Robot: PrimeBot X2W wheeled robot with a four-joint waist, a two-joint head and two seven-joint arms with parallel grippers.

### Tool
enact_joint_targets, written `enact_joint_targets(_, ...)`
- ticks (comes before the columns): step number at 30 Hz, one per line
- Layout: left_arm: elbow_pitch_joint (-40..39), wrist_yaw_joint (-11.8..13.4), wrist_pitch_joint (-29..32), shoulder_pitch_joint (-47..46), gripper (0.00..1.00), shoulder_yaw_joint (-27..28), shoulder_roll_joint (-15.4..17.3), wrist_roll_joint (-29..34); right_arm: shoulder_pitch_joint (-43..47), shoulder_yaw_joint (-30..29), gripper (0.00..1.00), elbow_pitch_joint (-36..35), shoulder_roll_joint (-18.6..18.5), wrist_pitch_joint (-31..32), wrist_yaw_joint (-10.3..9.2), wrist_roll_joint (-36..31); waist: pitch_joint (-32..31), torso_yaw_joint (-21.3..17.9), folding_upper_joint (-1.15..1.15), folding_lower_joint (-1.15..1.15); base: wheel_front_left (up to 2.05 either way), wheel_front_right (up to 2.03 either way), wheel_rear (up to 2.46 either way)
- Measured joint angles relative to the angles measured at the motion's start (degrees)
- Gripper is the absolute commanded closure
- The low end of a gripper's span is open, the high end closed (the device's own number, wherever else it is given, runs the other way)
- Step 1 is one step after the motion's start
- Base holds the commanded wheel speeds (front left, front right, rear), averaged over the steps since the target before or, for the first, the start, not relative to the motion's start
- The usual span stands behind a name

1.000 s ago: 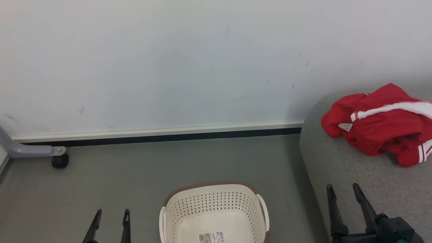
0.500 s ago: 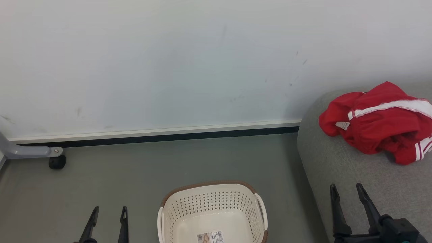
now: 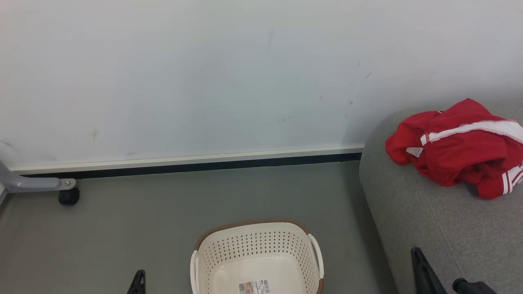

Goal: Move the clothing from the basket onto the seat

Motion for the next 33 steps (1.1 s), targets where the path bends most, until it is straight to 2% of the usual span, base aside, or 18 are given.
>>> enact_joint_targets(8,0.56,-1.04,1.82,-0.13,1.00,1.29,-0.43,-4.71,-0.23,-1.70,1.00,0.88,0.36,1.46,1.04,4.91,0.34,0.00,0.00,0.00,0.00,0.00,0.00)
enact_joint_targets(33,1.98,-4.59,7.58,-3.52,1.00,5.44,-2.22,-25.54,-3.03,-7.08,1.00,3.58,1.94,6.78,4.15,24.66,1.33,0.00,0.00,0.00,0.00,0.00,0.00)
